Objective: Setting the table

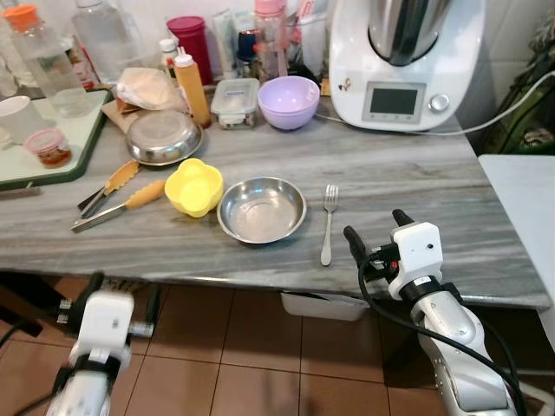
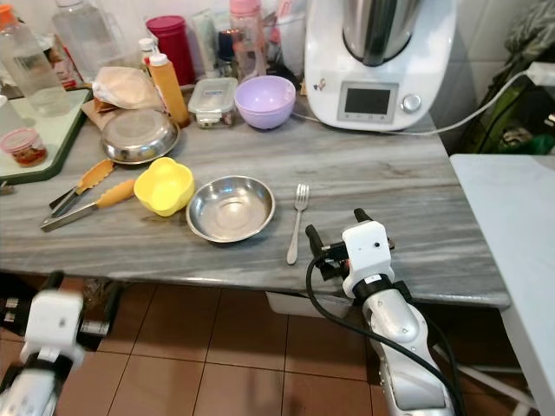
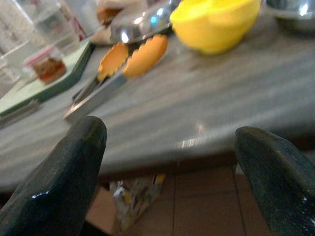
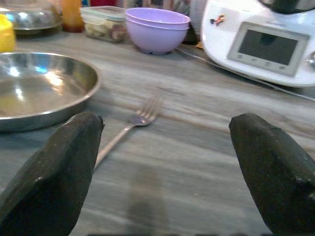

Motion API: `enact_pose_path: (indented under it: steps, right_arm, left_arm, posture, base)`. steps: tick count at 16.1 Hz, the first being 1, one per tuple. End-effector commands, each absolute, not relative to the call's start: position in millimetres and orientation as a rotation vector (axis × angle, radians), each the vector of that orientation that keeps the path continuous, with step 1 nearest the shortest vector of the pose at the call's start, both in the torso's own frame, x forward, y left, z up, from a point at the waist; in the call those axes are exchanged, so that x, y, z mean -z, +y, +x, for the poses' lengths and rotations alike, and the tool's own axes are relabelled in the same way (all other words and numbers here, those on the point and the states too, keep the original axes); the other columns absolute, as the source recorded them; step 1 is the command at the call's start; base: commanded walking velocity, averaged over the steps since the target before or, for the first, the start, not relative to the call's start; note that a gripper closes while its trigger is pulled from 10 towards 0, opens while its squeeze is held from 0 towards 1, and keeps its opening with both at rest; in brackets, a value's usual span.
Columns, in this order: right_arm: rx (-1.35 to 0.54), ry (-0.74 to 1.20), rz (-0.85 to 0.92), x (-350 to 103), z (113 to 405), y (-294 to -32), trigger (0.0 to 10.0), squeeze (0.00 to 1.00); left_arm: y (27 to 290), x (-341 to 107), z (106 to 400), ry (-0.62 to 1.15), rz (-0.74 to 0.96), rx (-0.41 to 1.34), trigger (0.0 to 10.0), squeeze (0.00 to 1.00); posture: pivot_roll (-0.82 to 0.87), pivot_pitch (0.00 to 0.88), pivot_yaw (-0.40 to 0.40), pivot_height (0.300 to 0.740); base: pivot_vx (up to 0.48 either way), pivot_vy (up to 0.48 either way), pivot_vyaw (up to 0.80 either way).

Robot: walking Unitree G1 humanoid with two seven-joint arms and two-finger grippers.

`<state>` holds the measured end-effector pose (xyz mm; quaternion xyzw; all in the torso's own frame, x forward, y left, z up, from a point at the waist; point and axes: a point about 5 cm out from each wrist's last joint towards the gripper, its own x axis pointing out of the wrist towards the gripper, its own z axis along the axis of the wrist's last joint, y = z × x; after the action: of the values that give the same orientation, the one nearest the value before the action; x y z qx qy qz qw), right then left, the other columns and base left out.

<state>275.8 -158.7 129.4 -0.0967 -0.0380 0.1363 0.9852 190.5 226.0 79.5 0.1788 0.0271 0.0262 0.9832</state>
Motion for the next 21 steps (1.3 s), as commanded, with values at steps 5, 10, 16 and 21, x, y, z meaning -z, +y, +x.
enact_pose_path:
  steps: [5, 10, 16, 21]
  right_arm:
    - [-0.291, -0.059, -0.242, -127, 276, -151, 10.0, 0.0]
    - [-0.275, -0.01, -0.202, -118, 284, -149, 10.0, 0.0]
    - [-0.256, -0.142, -0.172, -146, 283, -143, 10.0, 0.0]
    - [-0.287, -0.116, -0.122, -141, 287, -129, 10.0, 0.0]
  left_arm:
    - [210, -81, 189, 0.027, 0.216, -0.173, 10.0, 0.0]
    - [196, -82, 192, 0.04, 0.154, -0.186, 10.0, 0.0]
    - [191, -95, 205, 0.024, 0.168, -0.147, 10.0, 0.0]
    - [205, -103, 212, 0.019, 0.193, -0.183, 10.0, 0.0]
  posture:
    - [-0.1, 0.077, 0.057, 0.74]
    - [-0.06, 0.085, 0.065, 0.74]
    - [-0.1, 0.123, 0.09, 0.74]
    - [-0.07, 0.124, 0.082, 0.74]
  base:
    - [0.0, 0.0, 0.0]
    - [0.0, 0.0, 0.0]
    - [0.0, 0.0, 0.0]
    - [0.0, 0.0, -0.32]
